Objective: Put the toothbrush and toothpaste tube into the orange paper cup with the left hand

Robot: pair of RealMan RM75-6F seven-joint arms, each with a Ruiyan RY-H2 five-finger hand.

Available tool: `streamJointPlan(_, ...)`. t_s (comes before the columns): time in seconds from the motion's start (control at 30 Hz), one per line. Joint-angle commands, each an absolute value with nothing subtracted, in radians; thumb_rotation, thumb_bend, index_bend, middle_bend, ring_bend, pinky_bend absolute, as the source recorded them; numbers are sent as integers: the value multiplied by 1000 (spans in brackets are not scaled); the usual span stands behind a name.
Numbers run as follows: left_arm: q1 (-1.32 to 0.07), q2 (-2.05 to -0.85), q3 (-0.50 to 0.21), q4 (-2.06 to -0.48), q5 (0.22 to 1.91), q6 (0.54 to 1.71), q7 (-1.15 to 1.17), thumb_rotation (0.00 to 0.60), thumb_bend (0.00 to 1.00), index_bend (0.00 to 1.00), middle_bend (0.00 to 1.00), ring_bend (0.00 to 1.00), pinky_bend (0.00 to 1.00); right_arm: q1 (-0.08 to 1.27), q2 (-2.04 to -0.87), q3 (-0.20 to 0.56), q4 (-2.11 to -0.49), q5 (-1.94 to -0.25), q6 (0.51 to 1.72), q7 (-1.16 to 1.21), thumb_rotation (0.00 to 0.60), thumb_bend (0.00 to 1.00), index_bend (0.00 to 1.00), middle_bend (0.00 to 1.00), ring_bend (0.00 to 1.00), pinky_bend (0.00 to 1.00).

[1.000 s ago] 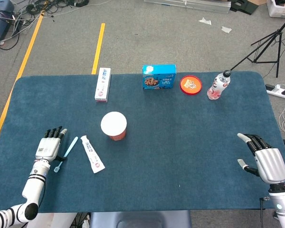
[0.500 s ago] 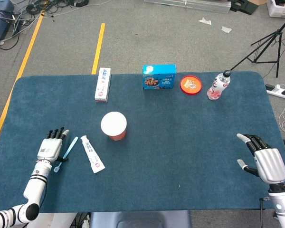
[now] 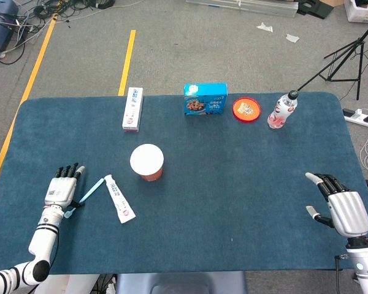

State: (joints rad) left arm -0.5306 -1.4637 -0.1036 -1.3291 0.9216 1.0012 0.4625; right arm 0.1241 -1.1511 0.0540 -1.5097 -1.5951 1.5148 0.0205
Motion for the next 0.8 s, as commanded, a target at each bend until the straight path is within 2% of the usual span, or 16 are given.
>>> streamJointPlan(0.03, -532, -1467, -105, -1321, 919, 1002, 467, 600, 0, 0, 0, 0, 0, 124, -1151, 54, -1509, -1595, 1515, 21, 600, 165, 216, 260, 223, 526)
streamJointPlan(0.8, -549, -1502, -128, -1216, 896, 992, 491, 600, 0, 0, 0, 0, 0, 122, -1152, 57, -1505, -1597, 1525, 32, 600, 165, 216, 259, 223, 523)
